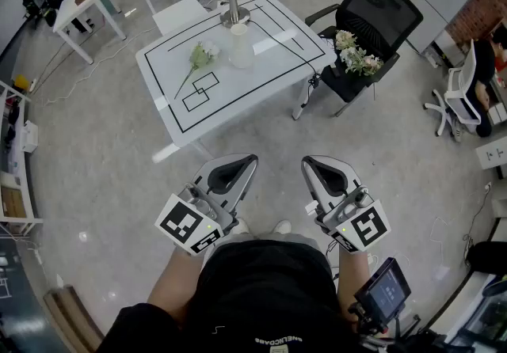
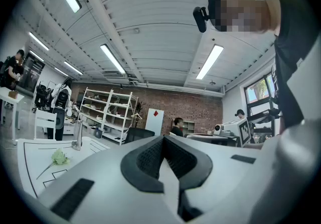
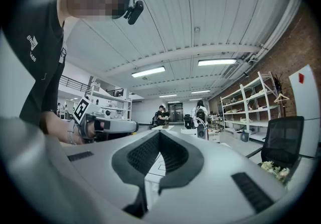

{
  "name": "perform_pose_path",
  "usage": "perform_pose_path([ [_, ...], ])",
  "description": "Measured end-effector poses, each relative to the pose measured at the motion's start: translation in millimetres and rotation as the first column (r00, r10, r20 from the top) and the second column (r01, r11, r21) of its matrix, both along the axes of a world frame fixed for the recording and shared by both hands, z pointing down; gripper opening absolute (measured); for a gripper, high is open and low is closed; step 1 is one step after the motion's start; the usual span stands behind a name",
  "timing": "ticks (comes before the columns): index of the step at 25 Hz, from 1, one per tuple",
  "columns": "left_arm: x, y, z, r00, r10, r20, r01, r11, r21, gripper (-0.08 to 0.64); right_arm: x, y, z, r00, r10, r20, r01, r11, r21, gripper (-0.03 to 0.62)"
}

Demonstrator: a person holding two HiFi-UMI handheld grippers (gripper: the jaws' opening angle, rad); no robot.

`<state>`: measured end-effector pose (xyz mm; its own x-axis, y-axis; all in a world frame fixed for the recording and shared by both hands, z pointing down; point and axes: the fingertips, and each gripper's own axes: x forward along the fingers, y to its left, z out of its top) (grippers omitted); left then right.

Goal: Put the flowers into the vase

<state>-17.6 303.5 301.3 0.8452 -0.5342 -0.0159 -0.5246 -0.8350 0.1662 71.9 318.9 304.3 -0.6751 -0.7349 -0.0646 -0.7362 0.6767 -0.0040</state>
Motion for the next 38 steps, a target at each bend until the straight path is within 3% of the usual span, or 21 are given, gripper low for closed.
perform_pose_path([
  [21, 13.9, 0.8, 19.1, 0.999, -0.034, -0.005, 0.034, 0.999, -0.039, 0.001, 20.3, 2.7, 7.7, 0.998, 0.02, 0.063, -0.018, 0.999, -0.035, 0.002],
  [38, 90.2, 4.1, 26.7, 0.998, -0.056, 0.026, 0.057, 0.997, -0.055, 0.0, 99.5, 2.3, 16.4, 0.997, 0.031, 0.077, -0.026, 0.998, -0.059, 0.002],
])
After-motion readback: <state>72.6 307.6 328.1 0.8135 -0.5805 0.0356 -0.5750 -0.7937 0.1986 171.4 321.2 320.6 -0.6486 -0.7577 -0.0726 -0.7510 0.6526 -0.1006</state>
